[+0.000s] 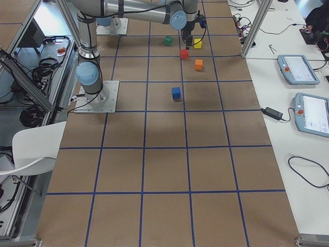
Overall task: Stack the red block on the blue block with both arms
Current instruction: 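Lower the right gripper over the red cube and close on it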
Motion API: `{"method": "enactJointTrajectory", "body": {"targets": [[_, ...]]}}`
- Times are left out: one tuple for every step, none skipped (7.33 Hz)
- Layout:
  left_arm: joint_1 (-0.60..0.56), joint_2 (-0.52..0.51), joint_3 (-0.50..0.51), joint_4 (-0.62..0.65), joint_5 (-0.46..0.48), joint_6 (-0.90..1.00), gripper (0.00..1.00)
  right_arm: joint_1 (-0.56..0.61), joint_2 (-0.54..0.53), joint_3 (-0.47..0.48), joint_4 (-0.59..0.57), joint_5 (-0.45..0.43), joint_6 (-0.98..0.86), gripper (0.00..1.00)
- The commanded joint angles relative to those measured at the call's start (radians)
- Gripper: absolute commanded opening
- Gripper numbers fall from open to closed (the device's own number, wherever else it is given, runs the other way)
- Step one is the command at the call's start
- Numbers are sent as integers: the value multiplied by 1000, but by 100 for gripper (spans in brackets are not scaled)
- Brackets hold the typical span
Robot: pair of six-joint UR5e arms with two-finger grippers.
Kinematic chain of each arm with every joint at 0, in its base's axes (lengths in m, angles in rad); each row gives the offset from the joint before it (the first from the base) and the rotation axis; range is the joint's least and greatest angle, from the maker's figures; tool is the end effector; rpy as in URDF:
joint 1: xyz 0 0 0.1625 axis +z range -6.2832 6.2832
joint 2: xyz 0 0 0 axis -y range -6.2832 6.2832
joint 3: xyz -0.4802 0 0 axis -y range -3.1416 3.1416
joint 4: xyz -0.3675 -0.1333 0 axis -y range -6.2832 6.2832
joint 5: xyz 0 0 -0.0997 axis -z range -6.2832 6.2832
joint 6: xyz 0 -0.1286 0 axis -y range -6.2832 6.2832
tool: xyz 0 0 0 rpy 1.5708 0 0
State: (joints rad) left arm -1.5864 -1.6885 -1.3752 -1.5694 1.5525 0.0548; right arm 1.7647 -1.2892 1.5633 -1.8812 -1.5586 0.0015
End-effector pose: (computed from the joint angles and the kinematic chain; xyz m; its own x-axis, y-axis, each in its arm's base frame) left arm -0.1439 -0.5302 0.5477 -0.9973 0.0716 0.0139 0.0703 0.9943 -0.0801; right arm 0.2463 -0.5545 0.3994 -0.9814 -0.1916 -0.0122 -0.1911 0.9809 -0.0363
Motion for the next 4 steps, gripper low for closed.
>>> {"method": "enactJointTrajectory", "body": {"targets": [[11,102,-94,-11,8,2,100,67,72,3,-90,15,-37,100],[11,142,-152,2,6,4,100,96,114,3,-143,14,-37,100],[11,171,-198,6,6,-3,100,111,146,0,-156,15,-28,100],[34,176,-215,41,6,7,100,123,168,-2,-156,18,-28,100]]}}
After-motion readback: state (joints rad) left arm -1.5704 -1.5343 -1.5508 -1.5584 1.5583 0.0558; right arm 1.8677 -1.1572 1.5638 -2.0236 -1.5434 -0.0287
